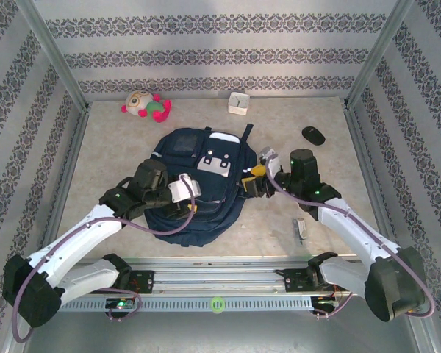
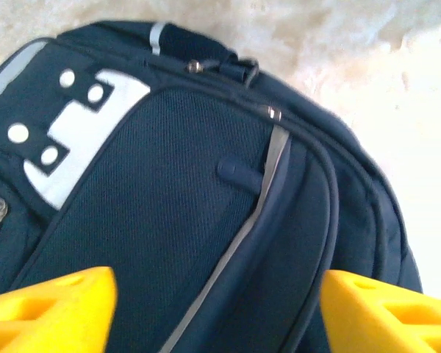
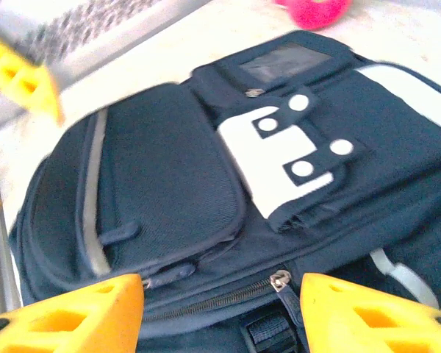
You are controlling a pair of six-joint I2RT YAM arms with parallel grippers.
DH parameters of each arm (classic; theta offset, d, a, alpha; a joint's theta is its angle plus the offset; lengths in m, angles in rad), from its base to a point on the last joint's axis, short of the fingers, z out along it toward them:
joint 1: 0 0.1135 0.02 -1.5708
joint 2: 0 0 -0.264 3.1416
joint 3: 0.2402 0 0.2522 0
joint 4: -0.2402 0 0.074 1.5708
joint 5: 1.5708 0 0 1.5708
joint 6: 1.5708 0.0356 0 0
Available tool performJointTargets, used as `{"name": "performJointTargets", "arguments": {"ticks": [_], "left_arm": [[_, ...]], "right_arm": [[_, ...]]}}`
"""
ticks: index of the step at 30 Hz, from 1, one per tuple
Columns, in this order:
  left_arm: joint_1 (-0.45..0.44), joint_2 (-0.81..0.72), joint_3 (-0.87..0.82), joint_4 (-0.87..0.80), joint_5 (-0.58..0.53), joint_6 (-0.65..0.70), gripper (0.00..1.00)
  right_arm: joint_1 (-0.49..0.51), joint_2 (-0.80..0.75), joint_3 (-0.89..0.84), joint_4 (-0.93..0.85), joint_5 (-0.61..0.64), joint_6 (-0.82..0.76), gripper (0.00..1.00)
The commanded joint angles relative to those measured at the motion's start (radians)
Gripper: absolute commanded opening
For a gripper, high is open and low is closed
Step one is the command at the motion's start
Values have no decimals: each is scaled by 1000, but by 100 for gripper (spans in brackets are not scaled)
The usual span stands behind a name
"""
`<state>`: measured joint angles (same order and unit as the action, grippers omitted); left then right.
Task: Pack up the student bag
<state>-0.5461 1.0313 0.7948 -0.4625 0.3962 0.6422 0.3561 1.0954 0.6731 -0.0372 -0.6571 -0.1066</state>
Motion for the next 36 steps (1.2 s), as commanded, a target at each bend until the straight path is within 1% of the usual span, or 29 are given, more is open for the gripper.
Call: {"name": "performJointTargets", "arguments": {"ticks": [1,3,8,11,15,17,19,21,23,24,25,29,36], "left_arm": [[10,8,22,-169,10,123,77],[9,14,15,-160,-22,156,78],[9,49,6,-63,-69,198,78],[10,79,-8,12,-84,213,78],[9,121,-10,55,-81,219,76],[10,130,-18,82,-88,211,67],[10,123,-24,100,-75,193,55],[14,105,-25,102,-46,171,45],[22,83,-31,108,-17,146,24],[28,69,-39,119,-5,133,16],[38,55,-47,130,10,124,10],[79,15,-53,139,90,88,3],[118,-29,-88,205,162,42,0]], "right_arm": [[26,1,33,-122,-82,-355,56],[46,13,48,-165,-65,-448,54],[99,83,81,-223,15,-577,50],[116,118,79,-212,21,-612,49],[123,152,86,-194,2,-620,48],[123,164,88,-187,-14,-626,48],[122,180,88,-172,-26,-628,47],[122,196,92,-166,-37,-632,47],[123,211,97,-159,-44,-637,47],[122,218,99,-153,-46,-638,47],[122,226,102,-151,-46,-642,47],[128,256,123,-144,-61,-649,47],[135,307,157,-126,-109,-652,48]]}}
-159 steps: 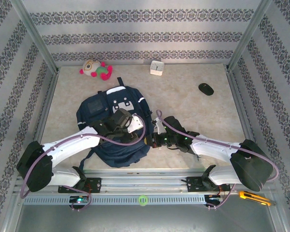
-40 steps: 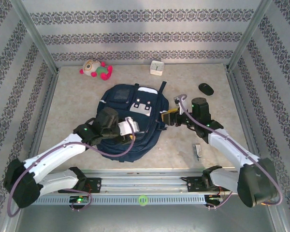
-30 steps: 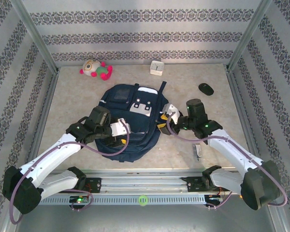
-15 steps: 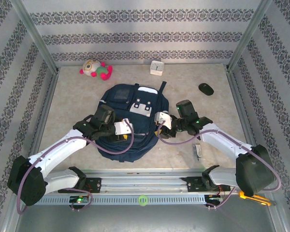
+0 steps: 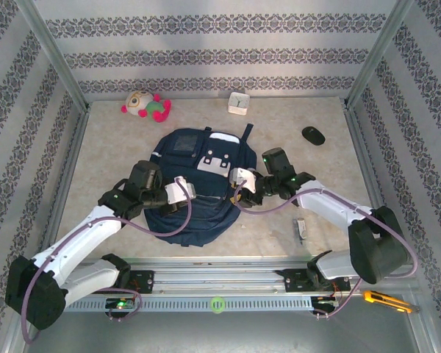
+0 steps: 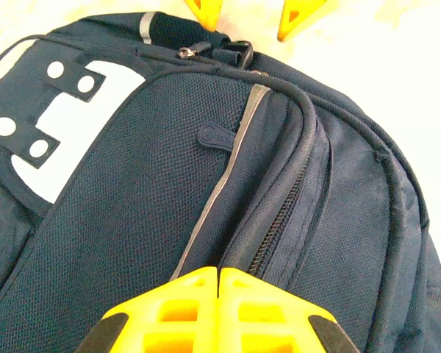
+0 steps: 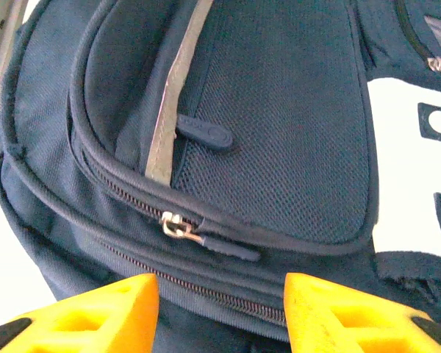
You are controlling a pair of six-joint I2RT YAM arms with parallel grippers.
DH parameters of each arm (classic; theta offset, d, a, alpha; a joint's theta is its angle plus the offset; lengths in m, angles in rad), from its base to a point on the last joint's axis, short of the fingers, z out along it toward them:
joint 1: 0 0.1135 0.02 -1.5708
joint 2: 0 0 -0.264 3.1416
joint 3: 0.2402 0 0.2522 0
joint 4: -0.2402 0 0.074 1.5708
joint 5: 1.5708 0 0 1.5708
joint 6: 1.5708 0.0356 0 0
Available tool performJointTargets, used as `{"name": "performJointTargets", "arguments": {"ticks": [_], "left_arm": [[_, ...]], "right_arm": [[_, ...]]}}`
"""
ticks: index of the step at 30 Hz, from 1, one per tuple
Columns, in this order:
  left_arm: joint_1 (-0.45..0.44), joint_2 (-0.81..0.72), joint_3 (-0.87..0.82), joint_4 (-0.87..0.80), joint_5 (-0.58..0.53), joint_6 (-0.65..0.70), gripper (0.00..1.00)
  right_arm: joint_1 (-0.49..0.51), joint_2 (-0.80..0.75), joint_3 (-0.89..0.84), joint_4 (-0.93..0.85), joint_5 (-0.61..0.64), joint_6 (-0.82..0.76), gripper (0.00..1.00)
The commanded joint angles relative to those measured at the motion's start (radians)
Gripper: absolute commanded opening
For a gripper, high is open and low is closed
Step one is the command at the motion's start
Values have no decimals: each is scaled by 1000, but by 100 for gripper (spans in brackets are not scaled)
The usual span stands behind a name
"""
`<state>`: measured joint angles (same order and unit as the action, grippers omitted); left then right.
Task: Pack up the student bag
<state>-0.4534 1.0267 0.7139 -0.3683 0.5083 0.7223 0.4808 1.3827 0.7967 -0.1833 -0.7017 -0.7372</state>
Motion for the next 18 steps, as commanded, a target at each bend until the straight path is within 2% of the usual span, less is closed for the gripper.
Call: {"name": "performJointTargets", "arguments": {"ticks": [1,9,10,13,14,18], "left_arm": [[28,-23,-8,109,49,-37,0],[48,-30,-13,126,47,-42,0],[48,-27,-14,121,53,-35,4],[35,-8,4,58,100,38,37],[20,5,18,31,98,68,45],[-37,57,48,-31,50,157,58]], "right_arm": [[10,28,38,21,-70,-21,48],[10,67,51,1,-98,-18,48],[10,67,50,2,-92,-18,48],[9,55,44,0,-77,-17,48],[7,49,42,1,-73,-17,48],[3,32,33,6,-71,-10,48]]}}
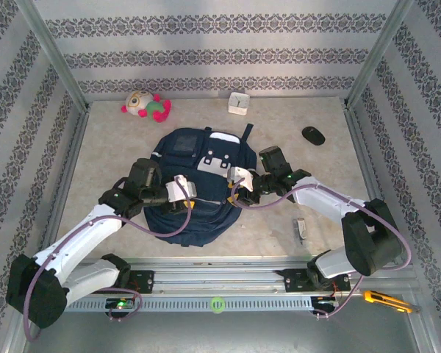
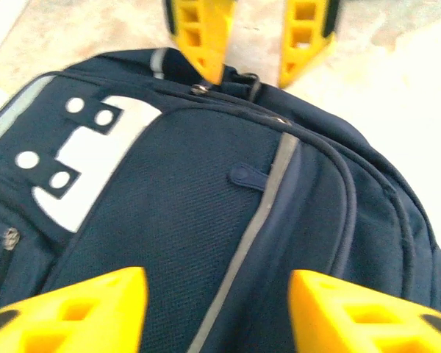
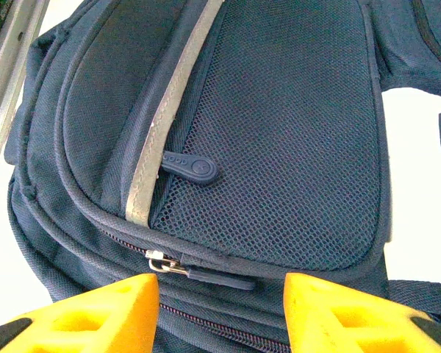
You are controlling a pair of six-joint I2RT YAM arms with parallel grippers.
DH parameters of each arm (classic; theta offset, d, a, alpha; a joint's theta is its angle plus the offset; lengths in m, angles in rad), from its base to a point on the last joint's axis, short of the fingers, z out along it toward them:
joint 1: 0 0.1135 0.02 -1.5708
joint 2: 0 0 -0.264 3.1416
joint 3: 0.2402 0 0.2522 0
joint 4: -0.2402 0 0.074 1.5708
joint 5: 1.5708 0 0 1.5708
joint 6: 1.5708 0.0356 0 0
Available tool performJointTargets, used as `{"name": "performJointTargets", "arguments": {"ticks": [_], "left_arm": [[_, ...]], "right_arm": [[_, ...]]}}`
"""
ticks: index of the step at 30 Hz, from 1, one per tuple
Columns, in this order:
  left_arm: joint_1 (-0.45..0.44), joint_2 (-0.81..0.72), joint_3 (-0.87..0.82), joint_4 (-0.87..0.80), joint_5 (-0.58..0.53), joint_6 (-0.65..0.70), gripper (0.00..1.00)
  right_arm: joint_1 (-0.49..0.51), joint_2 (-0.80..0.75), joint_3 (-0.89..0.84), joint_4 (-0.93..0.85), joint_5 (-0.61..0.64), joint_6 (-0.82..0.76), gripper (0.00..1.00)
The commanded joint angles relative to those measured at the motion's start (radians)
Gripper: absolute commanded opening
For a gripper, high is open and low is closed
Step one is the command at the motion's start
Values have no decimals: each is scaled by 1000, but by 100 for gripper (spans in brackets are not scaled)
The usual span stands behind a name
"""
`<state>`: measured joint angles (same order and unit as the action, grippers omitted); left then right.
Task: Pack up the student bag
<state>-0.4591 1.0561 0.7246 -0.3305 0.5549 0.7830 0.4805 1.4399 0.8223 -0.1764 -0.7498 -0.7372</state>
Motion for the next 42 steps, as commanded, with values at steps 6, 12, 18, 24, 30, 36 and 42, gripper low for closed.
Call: {"name": "performJointTargets", "arguments": {"ticks": [6,12,18,24,30,36,42], "left_arm": [[-79,77,47,-59,2,125,66],[-108,123,27,-14,-31,132,67],[-113,146,6,45,-92,103,61],[-88,60,-24,96,23,-14,0],[-36,5,-73,186,109,-106,0],[5,-18,-88,249,141,-142,0],[10,-10,-88,243,162,-130,0]], "right_arm": [[3,-27,-3,-2,-28,-5,48],[3,-33,-11,-1,-29,-5,48],[-15,-41,-26,5,-32,-8,48],[-48,-72,-49,13,-41,5,48],[-74,-79,-57,34,-75,38,48],[-42,-37,-22,13,-34,18,48],[-9,24,33,7,-44,16,48]]}}
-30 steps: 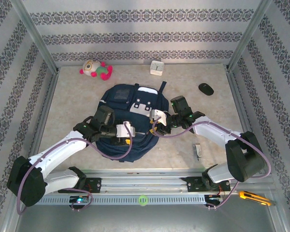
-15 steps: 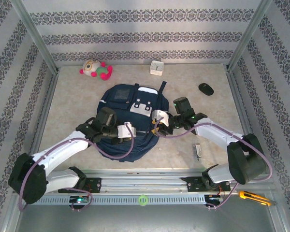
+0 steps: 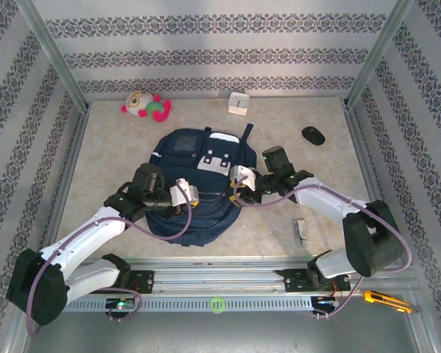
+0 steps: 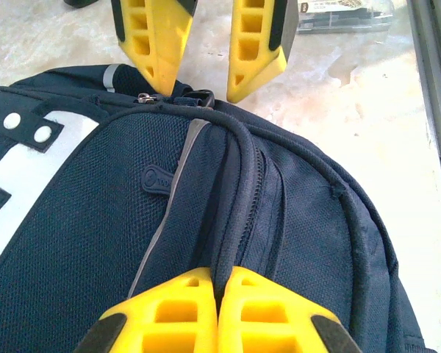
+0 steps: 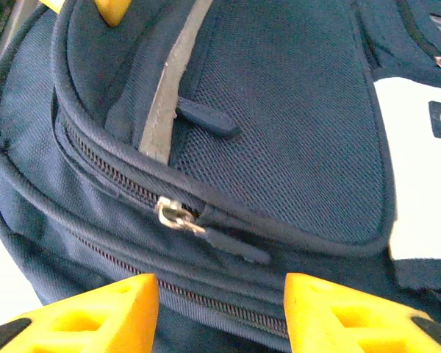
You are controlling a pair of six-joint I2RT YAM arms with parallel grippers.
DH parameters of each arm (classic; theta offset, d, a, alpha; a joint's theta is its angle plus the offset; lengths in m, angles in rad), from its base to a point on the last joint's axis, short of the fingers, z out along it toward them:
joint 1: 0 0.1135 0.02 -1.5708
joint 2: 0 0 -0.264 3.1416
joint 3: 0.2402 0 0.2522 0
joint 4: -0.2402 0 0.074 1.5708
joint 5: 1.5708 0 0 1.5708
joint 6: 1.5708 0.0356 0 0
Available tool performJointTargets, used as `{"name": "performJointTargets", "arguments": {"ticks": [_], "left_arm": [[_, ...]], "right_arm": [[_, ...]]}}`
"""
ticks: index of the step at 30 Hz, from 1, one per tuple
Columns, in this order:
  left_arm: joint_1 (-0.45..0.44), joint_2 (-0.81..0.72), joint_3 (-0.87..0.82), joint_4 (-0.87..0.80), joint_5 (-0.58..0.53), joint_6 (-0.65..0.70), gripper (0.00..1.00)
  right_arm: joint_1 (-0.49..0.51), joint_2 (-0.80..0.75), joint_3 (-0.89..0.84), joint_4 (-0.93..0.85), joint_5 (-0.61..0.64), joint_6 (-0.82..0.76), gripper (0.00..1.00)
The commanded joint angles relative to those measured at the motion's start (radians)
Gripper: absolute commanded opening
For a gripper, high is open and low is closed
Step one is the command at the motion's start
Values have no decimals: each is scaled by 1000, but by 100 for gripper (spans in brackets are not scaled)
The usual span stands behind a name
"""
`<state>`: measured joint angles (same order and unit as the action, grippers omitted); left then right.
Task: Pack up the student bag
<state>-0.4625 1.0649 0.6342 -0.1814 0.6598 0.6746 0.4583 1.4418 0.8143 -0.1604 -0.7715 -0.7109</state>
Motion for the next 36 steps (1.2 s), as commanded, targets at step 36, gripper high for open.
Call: {"name": "performJointTargets", "arguments": {"ticks": [36], "left_arm": [[21,7,-4,175,15,-52,0]], "right_arm": [[83,20,87,-184,-236,167,29]]}}
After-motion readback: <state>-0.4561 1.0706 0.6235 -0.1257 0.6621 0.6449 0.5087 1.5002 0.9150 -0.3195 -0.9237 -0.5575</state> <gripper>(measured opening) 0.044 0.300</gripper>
